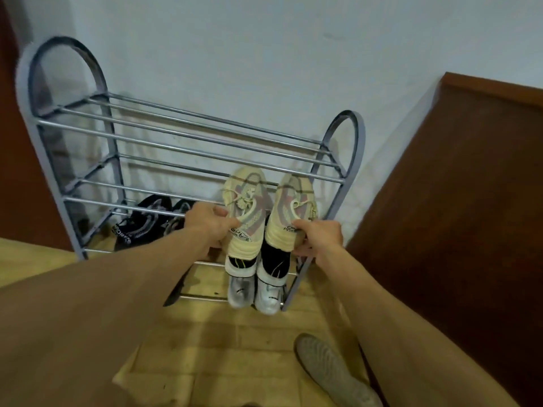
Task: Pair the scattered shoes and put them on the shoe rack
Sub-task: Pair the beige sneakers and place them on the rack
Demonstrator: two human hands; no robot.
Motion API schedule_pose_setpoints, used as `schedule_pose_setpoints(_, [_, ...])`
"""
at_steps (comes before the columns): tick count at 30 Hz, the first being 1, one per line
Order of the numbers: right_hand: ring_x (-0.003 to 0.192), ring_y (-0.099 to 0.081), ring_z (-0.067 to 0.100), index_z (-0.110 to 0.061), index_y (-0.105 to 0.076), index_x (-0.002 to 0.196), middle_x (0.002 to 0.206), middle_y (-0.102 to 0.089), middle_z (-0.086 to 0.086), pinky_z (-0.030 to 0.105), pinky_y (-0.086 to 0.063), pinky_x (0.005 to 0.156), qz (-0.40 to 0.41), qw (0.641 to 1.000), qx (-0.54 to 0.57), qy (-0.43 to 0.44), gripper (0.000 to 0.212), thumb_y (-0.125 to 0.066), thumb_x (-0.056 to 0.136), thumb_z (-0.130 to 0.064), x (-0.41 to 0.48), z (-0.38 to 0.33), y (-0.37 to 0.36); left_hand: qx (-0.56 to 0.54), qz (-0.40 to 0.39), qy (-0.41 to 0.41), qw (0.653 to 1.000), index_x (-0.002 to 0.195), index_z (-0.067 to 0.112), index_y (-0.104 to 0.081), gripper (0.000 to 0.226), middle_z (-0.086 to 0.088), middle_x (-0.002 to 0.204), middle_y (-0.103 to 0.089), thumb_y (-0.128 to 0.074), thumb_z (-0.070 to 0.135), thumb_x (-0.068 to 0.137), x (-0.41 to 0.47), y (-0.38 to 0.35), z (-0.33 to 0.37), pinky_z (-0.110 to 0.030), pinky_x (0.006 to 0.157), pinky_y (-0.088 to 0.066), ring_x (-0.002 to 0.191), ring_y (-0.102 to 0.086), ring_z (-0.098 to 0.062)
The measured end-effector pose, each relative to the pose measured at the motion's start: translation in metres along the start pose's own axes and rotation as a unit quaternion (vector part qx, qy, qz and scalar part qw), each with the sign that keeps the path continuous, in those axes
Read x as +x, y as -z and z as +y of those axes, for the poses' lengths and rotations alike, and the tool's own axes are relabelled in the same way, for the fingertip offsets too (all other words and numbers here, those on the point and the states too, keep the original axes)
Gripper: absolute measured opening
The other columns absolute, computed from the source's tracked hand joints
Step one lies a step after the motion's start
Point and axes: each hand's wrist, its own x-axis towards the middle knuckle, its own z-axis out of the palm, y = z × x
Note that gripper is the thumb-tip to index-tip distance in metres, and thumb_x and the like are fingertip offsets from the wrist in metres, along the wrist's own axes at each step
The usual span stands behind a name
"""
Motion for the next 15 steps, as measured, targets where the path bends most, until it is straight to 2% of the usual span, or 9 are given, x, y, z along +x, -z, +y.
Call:
schedule_pose_setpoints(4, [0.082, -0.071, 0.032, -0.006, -0.068, 0.075, 0.089, -0.071, 0.014, 0.043, -0.062, 0.06, 0.019, 0.998, -0.051, 0.018, 0.017, -0.078, 0.077, -0.02, 0.037, -0.006, -0.005, 0.018, 0.005, -0.019, 1.0, 0.105, 0.007, -0.067, 0.038, -0.013, 0.108, -0.068, -0.082, 0.018, 0.072, 0.045, -0.02, 0.019, -0.042, 0.086, -0.058, 0.098, -0.067, -0.03])
schedule_pose_setpoints(7, [0.081, -0.069, 0.025, -0.006, -0.072, 0.088, 0.09, -0.071, 0.01, 0.041, -0.063, 0.063, 0.016, 0.994, -0.103, 0.033, 0.019, -0.07, 0.084, -0.025, 0.059, -0.003, -0.01, 0.036, -0.002, -0.02, 0.999, 0.11, 0.008, -0.067, 0.043, -0.014, 0.112, -0.068, -0.082, 0.02, 0.072, 0.07, -0.032, 0.027, -0.041, 0.089, -0.056, 0.101, -0.066, -0.031])
schedule_pose_setpoints(10, [0.079, -0.067, 0.023, -0.011, -0.072, 0.101, 0.091, -0.07, 0.005, 0.045, -0.062, 0.072, 0.038, 0.988, -0.142, 0.043, 0.027, -0.063, 0.088, -0.032, 0.078, 0.007, -0.016, 0.054, -0.014, -0.014, 0.998, 0.109, 0.006, -0.068, 0.04, -0.015, 0.113, -0.069, -0.079, 0.023, 0.075, 0.091, -0.041, 0.022, -0.044, 0.091, -0.055, 0.102, -0.066, -0.031])
schedule_pose_setpoints(13, [0.101, -0.066, 0.029, -0.016, -0.067, 0.121, 0.115, -0.069, 0.007, 0.048, -0.059, 0.082, 0.064, 0.982, -0.169, 0.058, 0.048, -0.056, 0.085, -0.046, 0.082, 0.015, -0.023, 0.076, -0.005, -0.026, 0.997, 0.1, 0.004, -0.069, 0.029, -0.013, 0.101, -0.068, -0.071, 0.027, 0.083, 0.096, -0.046, 0.014, -0.041, 0.087, -0.056, 0.095, -0.066, -0.03])
schedule_pose_setpoints(15, [0.103, -0.064, 0.031, -0.017, -0.064, 0.124, 0.116, -0.067, 0.008, 0.049, -0.058, 0.081, 0.063, 0.978, -0.186, 0.074, 0.05, -0.05, 0.089, -0.05, 0.08, 0.018, -0.025, 0.087, -0.014, -0.033, 0.996, 0.098, 0.004, -0.07, 0.035, -0.013, 0.099, -0.068, -0.067, 0.037, 0.086, 0.092, -0.046, 0.012, -0.043, 0.086, -0.056, 0.093, -0.065, -0.031])
